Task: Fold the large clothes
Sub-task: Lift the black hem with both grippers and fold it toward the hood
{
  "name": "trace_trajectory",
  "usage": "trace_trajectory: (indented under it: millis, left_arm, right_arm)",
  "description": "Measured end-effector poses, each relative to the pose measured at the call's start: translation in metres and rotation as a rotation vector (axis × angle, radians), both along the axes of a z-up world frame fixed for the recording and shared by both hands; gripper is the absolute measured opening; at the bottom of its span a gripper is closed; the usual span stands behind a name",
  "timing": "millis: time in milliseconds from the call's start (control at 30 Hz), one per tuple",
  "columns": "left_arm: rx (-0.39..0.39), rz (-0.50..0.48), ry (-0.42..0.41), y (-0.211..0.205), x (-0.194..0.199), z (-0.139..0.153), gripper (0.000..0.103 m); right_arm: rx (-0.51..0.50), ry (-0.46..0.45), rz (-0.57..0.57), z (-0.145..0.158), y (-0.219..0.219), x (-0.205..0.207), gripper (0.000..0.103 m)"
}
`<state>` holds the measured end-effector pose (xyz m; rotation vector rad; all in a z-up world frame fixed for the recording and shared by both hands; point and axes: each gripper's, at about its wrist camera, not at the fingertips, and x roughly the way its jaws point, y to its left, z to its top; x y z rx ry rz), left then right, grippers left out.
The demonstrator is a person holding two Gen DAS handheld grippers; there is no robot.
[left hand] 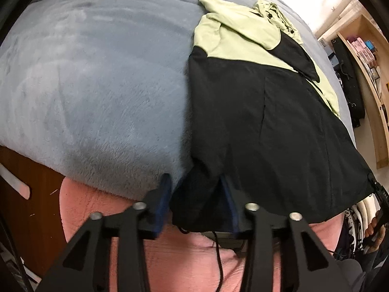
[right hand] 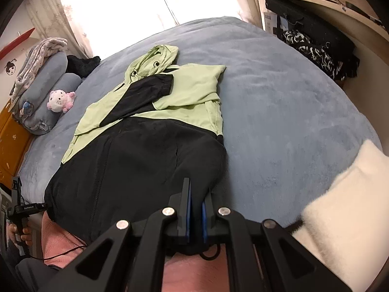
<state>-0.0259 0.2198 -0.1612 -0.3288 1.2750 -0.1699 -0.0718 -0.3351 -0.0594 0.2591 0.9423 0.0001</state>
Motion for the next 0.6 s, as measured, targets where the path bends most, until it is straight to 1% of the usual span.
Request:
trace_trajectory:
  millis: [67,167,233,267,300,333,367,400,433,467,500,533,600]
  left_arm:
    - [0.032,-0.022,-0.014,-0.004,-0.001,-0.002,0.045]
    - [0.072,-0.072,-0.035,-0.015,0.0,-0.005,0.053]
    - [0.094,-0.113,-0.04,-0.024,0.0,-0.006,0.051]
    - [0.087,-0.145,-0.03,-0.029,0.001,-0.005,0.027]
    - [0.09,-0.182,-0.034,-0.037,0.001,-0.001,0.011]
    - [0.085,-0.2,-0.042,-0.038,0.0,0.004,0.011]
    - [0.061,-0.214,-0.056,-0.041,0.001,0.011,0.009]
    - [0.015,-0.224,-0.072,-0.043,0.001,0.019,0.008]
    - [-0.048,-0.226,-0.091,-0.044,0.004,0.03,0.008]
    - [-0.124,-0.214,-0.115,-0.044,0.008,0.043,0.008]
    - [-0.173,-0.203,-0.131,-0.044,0.012,0.051,0.008]
    - [-0.237,-0.181,-0.157,-0.044,0.019,0.062,0.008]
    - [-0.339,-0.13,-0.211,-0.046,0.036,0.081,0.008]
  right_arm:
    - [0.002,0.008,0.003,-0.001,0.0,0.003,0.006]
    - [0.002,0.01,0.012,-0.001,0.001,0.007,0.006]
    - [0.006,0.013,0.014,-0.003,0.002,0.01,0.006]
    - [0.011,0.015,0.015,-0.003,0.002,0.012,0.006]
    - [0.016,0.017,0.016,-0.004,0.002,0.013,0.006]
    - [0.022,0.016,0.017,-0.004,0.002,0.014,0.006]
    - [0.029,0.014,0.016,-0.003,0.001,0.015,0.006]
    - [0.042,0.011,0.016,-0.002,0.0,0.018,0.006]
    - [0.052,0.007,0.015,-0.001,-0.001,0.021,0.006]
    - [0.067,0.0,0.014,0.0,-0.002,0.025,0.006]
    - [0.083,-0.008,0.013,0.002,-0.003,0.03,0.006]
    - [0.095,-0.017,0.011,0.005,-0.004,0.035,0.006]
    - [0.129,-0.045,0.003,0.011,-0.006,0.053,0.006]
